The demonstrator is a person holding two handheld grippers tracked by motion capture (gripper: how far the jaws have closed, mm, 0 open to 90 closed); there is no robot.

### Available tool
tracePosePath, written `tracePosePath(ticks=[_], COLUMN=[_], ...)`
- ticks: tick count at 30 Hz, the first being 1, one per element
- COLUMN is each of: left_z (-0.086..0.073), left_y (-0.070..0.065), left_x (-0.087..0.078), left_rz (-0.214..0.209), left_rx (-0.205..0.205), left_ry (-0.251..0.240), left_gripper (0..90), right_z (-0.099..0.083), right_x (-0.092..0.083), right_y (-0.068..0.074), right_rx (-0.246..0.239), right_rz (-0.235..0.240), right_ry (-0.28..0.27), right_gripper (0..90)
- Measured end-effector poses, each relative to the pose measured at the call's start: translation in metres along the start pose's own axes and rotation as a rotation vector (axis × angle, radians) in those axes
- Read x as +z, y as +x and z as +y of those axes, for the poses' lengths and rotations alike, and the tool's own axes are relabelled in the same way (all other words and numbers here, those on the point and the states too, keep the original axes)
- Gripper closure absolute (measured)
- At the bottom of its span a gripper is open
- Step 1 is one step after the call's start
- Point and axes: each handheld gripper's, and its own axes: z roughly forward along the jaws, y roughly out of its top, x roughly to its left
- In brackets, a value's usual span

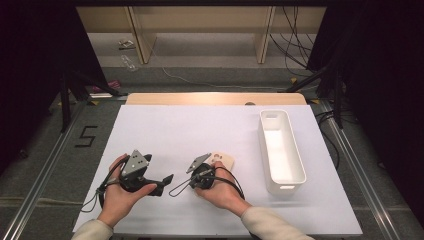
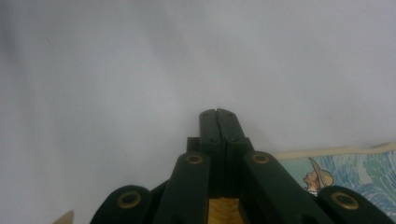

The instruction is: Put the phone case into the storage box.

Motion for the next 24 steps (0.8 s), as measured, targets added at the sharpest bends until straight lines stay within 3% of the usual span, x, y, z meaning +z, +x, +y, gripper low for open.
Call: tracePosePath(ticks=[15, 24], left_z=[0.0, 0.0], left_y=[0.0, -0.001], left_x=[0.0, 0.001], left_rz=[-0.002, -0.003], left_rx=[-0.001, 0.003], left_ry=[0.004, 0.008], left_gripper=[1.0, 1.0], right_z=[-0.016, -0.033], right_x=[-0.022, -0.037], right_y=[-0.001, -0.003], right_rx=[0.035, 0.071], right_rz=[0.018, -0.002], right_ry=[0.129, 0.173], right_gripper=[90.0, 90.0])
